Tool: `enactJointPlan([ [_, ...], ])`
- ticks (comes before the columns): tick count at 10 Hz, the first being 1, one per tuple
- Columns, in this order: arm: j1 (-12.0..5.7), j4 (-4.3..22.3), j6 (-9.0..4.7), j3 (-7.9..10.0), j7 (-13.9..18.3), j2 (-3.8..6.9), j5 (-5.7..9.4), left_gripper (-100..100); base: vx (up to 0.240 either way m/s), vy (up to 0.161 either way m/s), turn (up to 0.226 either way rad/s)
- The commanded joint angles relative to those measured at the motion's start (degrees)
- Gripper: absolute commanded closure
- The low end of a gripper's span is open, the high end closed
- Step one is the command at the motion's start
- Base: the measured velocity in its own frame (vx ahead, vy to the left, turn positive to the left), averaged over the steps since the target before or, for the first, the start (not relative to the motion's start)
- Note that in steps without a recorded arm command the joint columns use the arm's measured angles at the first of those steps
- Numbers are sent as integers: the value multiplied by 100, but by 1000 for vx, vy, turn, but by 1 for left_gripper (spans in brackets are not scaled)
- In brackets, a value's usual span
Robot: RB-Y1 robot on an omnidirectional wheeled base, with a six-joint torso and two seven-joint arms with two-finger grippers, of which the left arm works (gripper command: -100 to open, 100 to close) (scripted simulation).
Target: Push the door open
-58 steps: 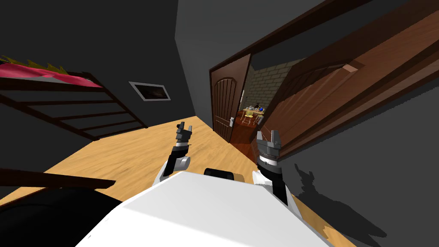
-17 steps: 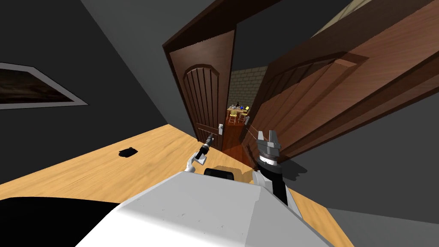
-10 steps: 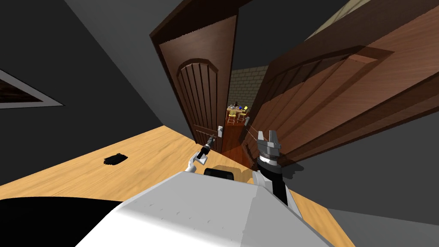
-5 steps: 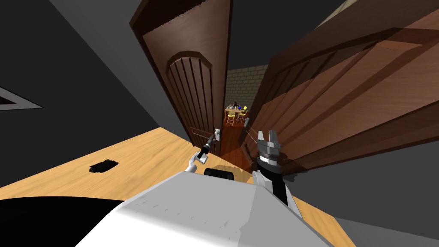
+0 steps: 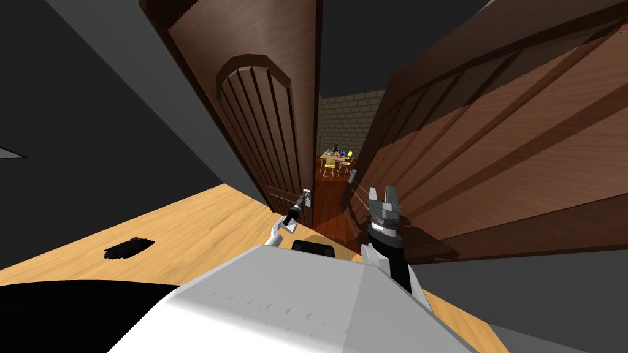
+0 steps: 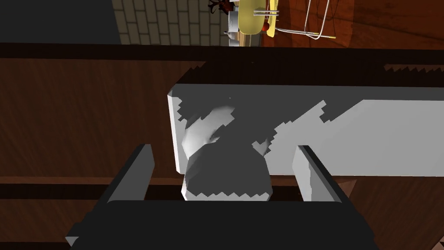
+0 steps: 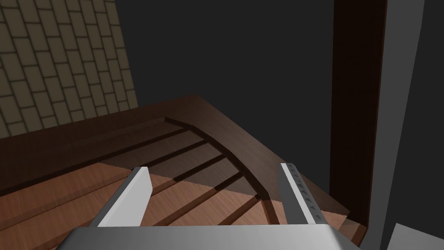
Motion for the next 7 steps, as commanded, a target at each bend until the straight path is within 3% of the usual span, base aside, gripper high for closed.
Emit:
enactJointPlan([
  [1, 4, -3, 3, -2, 2, 2, 0, 100, -10, 2, 6],
  [6, 4, -3, 3, -2, 2, 2, 0, 100, -15, 4, 0],
  [7, 2, 29, 18, 71, -38, 2, -3, 100, 108, -26, 51],
])
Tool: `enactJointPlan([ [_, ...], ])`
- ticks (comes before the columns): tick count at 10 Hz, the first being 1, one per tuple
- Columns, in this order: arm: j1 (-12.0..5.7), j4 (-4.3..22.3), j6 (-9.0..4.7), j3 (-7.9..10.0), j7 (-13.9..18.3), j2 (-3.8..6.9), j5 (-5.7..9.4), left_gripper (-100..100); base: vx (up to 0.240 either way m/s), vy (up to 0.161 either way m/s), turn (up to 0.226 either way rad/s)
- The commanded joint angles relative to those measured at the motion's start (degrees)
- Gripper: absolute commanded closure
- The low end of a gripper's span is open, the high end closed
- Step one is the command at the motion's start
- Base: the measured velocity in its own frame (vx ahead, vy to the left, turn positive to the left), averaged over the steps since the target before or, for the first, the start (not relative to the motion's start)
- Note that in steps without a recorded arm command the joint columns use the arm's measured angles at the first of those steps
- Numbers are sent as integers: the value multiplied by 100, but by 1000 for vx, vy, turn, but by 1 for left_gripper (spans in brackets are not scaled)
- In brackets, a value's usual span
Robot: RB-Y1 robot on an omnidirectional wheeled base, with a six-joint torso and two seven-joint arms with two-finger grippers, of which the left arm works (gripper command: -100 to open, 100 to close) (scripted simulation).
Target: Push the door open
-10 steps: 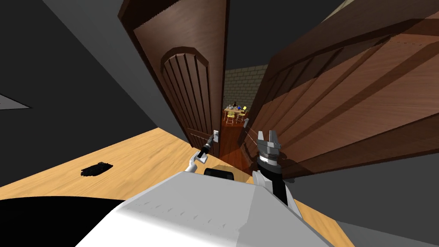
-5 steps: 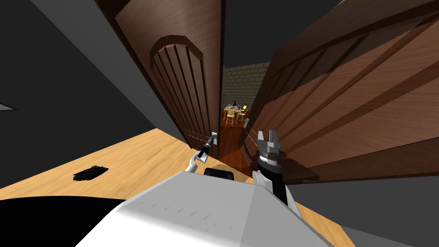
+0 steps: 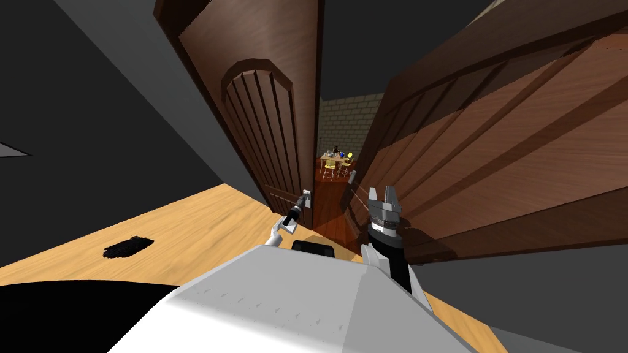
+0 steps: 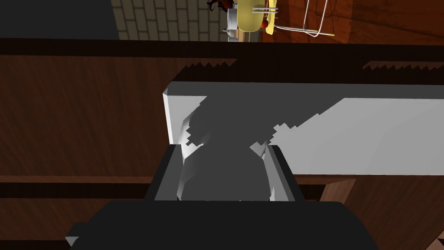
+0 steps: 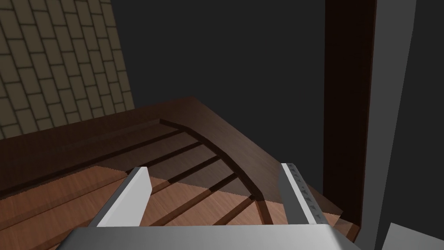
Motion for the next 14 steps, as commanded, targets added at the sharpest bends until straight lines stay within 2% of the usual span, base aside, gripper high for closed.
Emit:
enactJointPlan([
  [1, -27, -20, -11, 79, -33, 4, 1, 100, 178, -65, 40],
  [9, -104, 76, -4, 481, -231, -78, -3, 100, 153, -80, 63],
  [14, -164, 151, 1, 794, -386, -184, -5, 100, 118, -77, 100],
])
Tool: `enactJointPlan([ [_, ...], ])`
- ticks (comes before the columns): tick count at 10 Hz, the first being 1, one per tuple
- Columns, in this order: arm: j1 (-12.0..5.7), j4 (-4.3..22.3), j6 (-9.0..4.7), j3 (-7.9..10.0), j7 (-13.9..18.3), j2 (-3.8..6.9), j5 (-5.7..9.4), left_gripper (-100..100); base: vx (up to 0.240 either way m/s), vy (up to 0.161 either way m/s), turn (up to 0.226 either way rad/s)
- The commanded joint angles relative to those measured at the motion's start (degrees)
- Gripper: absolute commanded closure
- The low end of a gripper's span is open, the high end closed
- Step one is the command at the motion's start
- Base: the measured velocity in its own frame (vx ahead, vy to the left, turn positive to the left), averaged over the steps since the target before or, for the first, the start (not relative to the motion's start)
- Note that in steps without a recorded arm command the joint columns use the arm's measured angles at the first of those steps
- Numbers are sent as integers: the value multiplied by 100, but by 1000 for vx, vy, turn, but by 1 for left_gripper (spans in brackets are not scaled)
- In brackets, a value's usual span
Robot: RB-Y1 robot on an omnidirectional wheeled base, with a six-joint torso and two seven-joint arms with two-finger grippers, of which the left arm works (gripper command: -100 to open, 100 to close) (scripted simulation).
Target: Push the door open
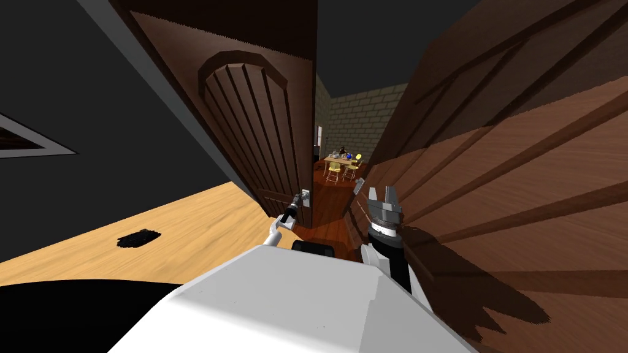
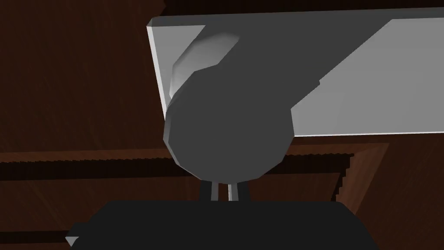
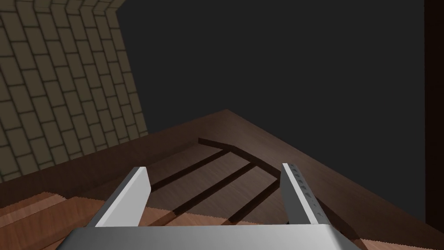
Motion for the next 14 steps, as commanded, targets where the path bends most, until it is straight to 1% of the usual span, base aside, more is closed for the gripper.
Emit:
enactJointPlan([
  [1, -35, -21, 9, 142, -54, -26, 6, 100, 166, -80, 107],
  [2, 2, -43, 7, 57, -17, 5, 8, -100, -34, -60, 46],
  [6, 70, -123, 36, -12, 9, -7, 14, -100, -200, 2, 4],
  [9, 136, -201, 64, -78, 35, -72, 19, -100, -224, -18, 15],
  [10, 158, -227, 74, -100, 43, -110, 21, -100, -215, -40, 22],
  [11, 122, -179, 60, -80, 39, -88, 22, -100, -97, -12, 4],
  [12, 97, -137, 35, -56, 32, -60, 24, -100, 91, -18, -24],
  [14, 73, -103, 16, -34, 24, -49, 26, -100, 164, -32, -17],
])
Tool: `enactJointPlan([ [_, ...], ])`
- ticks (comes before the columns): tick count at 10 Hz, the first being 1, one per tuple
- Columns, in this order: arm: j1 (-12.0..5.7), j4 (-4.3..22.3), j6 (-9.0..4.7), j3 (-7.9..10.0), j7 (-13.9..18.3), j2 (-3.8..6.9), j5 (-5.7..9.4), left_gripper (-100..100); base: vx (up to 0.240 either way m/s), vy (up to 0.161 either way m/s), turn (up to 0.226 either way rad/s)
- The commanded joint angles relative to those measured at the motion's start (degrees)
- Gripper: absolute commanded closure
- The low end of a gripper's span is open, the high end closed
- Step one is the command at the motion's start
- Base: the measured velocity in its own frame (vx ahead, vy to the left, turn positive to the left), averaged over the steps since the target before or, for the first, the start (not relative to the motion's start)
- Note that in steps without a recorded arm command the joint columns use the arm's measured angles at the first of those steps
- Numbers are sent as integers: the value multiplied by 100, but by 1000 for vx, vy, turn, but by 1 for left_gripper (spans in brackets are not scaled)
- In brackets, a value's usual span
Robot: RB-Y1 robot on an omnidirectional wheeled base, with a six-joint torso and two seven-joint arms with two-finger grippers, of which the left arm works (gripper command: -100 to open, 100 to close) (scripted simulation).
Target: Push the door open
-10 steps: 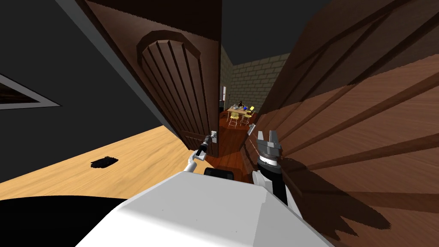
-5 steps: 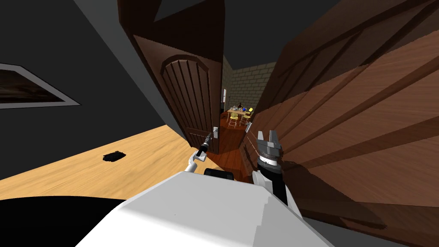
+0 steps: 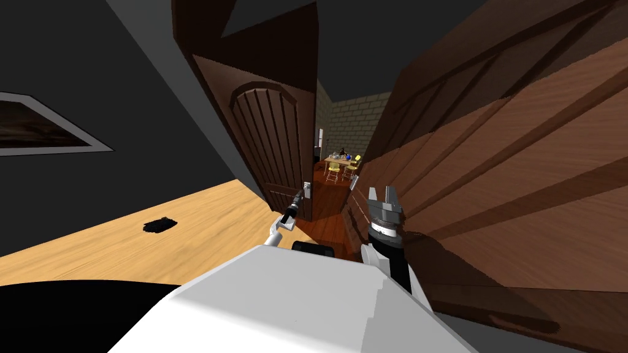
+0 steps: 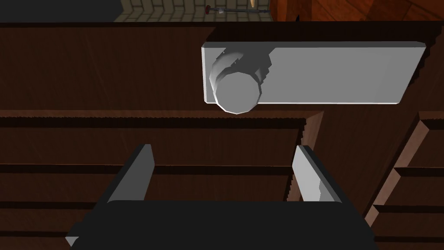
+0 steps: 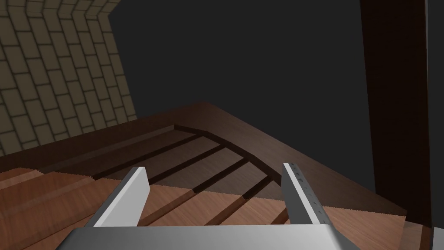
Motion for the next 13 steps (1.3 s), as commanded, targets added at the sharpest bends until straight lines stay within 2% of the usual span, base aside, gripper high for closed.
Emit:
enactJointPlan([
  [1, -32, 47, -26, 27, -11, 1, 1, -100, 192, -34, -13],
  [5, -108, 155, -86, 97, -35, -71, 6, -100, 209, -26, -22],
  [6, -98, 141, -78, 86, -30, -53, 5, -100, 99, -18, 0],
  [7, -98, 141, -78, 86, -30, -53, 5, 100, -15, 4, 4],
  [12, -98, 141, -78, 86, -30, -53, 5, 100, -19, 4, -1],
  [13, -125, 200, -73, 76, -167, 33, 113, 100, 133, 12, 160],
])
